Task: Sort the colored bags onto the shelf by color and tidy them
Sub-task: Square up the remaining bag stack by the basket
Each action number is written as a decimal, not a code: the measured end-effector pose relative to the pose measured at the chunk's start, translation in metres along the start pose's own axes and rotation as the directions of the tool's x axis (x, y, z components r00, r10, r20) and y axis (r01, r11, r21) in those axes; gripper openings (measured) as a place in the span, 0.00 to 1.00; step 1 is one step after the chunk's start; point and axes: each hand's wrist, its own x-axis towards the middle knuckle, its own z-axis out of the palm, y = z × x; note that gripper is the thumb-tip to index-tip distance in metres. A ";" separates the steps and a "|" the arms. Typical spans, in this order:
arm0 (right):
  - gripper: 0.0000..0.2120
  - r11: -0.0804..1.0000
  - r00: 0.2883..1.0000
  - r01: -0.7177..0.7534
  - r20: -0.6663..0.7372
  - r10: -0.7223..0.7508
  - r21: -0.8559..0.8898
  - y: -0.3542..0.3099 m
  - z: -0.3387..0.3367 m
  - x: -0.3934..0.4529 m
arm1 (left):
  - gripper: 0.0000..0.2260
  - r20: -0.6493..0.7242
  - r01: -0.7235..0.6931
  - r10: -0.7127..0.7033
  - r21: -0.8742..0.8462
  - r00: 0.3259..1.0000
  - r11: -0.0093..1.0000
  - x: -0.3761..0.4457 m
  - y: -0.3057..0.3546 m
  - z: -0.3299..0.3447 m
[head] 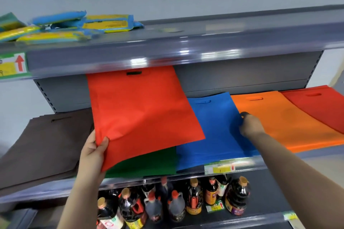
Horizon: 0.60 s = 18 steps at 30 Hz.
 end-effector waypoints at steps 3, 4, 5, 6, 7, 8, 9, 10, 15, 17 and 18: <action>0.26 0.992 0.993 0.102 -0.069 -0.098 0.071 0.007 -0.007 -0.002 | 0.17 -0.008 0.009 -0.009 -0.013 1.000 1.000 -0.022 -0.007 0.023; 0.24 0.977 0.987 0.137 -0.104 -0.121 0.164 0.010 -0.011 -0.006 | 0.16 -0.012 0.015 -0.015 -0.015 1.000 1.000 -0.030 -0.010 0.032; 0.20 0.935 0.985 0.159 -0.111 -0.130 0.316 0.010 -0.017 -0.012 | 0.16 -0.018 0.018 -0.018 -0.011 1.000 1.000 -0.038 -0.012 0.042; 0.16 0.853 0.990 0.140 -0.059 -0.129 0.503 0.010 -0.025 -0.020 | 0.15 -0.015 0.021 -0.021 -0.007 1.000 1.000 -0.046 -0.014 0.053; 0.14 0.723 0.988 0.081 0.039 -0.147 0.686 0.010 -0.032 -0.028 | 0.15 -0.011 0.024 -0.024 -0.005 1.000 1.000 -0.054 -0.017 0.065; 0.13 0.594 0.973 -0.012 0.147 -0.180 0.805 0.013 -0.040 -0.036 | 0.16 -0.002 0.027 -0.027 -0.006 1.000 1.000 -0.064 -0.020 0.078; 0.13 0.502 0.946 -0.092 0.233 -0.226 0.860 0.018 -0.048 -0.045 | 0.16 0.004 0.034 -0.034 -0.005 0.999 0.999 -0.073 -0.023 0.092; 0.11 0.465 0.918 -0.141 0.291 -0.270 0.874 0.024 -0.056 -0.052 | 0.16 0.010 0.041 -0.041 -0.010 0.999 0.999 -0.082 -0.026 0.107; 0.08 0.411 0.869 -0.204 0.357 -0.342 0.889 0.077 -0.069 -0.076 | 0.15 0.036 0.117 -0.115 -0.047 0.993 0.992 -0.120 -0.043 0.170; 0.10 0.433 0.910 -0.146 0.293 -0.294 0.889 0.105 -0.076 -0.079 | 0.15 0.059 0.138 -0.135 -0.034 0.989 0.990 -0.130 -0.052 0.197; 0.10 0.449 0.931 -0.107 0.247 -0.267 0.887 0.120 -0.080 -0.079 | 0.15 0.081 0.136 -0.133 -0.022 0.988 0.991 -0.134 -0.055 0.210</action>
